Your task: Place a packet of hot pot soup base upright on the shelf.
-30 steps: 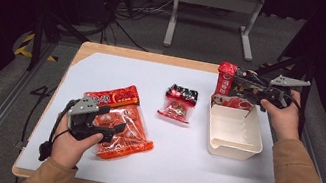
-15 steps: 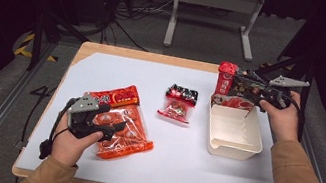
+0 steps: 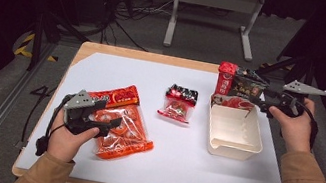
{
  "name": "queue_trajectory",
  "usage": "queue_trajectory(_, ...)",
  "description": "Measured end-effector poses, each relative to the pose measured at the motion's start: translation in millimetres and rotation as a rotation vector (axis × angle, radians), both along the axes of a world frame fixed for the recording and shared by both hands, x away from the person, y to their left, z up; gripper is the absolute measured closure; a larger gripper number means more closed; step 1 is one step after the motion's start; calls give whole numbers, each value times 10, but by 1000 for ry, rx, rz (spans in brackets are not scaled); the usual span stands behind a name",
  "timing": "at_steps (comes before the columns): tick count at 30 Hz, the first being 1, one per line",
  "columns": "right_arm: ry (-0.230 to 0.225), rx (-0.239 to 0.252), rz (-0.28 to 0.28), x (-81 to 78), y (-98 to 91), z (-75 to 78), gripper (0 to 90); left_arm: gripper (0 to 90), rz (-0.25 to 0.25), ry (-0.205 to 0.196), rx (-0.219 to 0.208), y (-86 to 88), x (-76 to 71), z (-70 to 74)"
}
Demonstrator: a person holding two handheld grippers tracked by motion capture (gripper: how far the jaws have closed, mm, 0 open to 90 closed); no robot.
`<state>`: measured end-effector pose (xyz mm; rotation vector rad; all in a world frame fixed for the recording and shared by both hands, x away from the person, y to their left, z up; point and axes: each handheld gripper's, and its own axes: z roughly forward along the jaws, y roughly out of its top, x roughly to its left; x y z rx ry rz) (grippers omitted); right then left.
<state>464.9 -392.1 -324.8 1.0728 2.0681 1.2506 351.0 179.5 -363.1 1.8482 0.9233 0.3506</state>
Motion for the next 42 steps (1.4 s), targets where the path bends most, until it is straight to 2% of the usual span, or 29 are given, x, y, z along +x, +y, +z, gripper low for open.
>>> queue_trajectory(4, -7, -4, -16, -141, 14, 45, 307, 183, 12, -1, -8, 46, 28, 19)
queue_trajectory(10, -41, -4, 23, -420, 132, 98, 302, 168, 26, 6, 47, 126, 80, 35)
queue_trajectory(12, -50, 1, 45, -533, 212, 123, 303, 157, 28, 23, 57, 158, 100, 37)
queue_trajectory(13, -50, 1, 45, -533, 212, 123, 303, 152, 28, 23, 57, 158, 100, 37)
queue_trajectory(15, -65, -14, 56, -644, 297, 138, 303, 141, 25, 15, 76, 190, 120, 34)
queue_trajectory(17, -68, -17, 58, -669, 316, 132, 303, 140, 28, 12, 68, 200, 123, 31)
queue_trajectory(20, -74, 27, 80, -796, 403, 90, 312, 126, 16, 12, 43, 241, 127, 31)
queue_trajectory(24, -82, 63, 97, -943, 487, 52, 314, 117, 14, 21, 52, 290, 128, 22)
queue_trajectory(26, -75, 77, 109, -997, 529, 30, 329, 112, 25, 28, 44, 325, 137, 11)
queue_trajectory(29, -68, 71, 141, -1099, 630, -2, 329, 103, 58, 34, 40, 376, 154, 4)
queue_trajectory(33, -71, 67, 179, -1176, 729, 3, 328, 80, 102, 44, 46, 437, 189, -27)
queue_trajectory(35, -71, 69, 189, -1194, 757, 5, 328, 74, 120, 34, 43, 462, 202, -42)
queue_trajectory(42, -66, 53, 219, -1231, 849, -12, 328, 59, 124, 2, 39, 532, 264, -64)
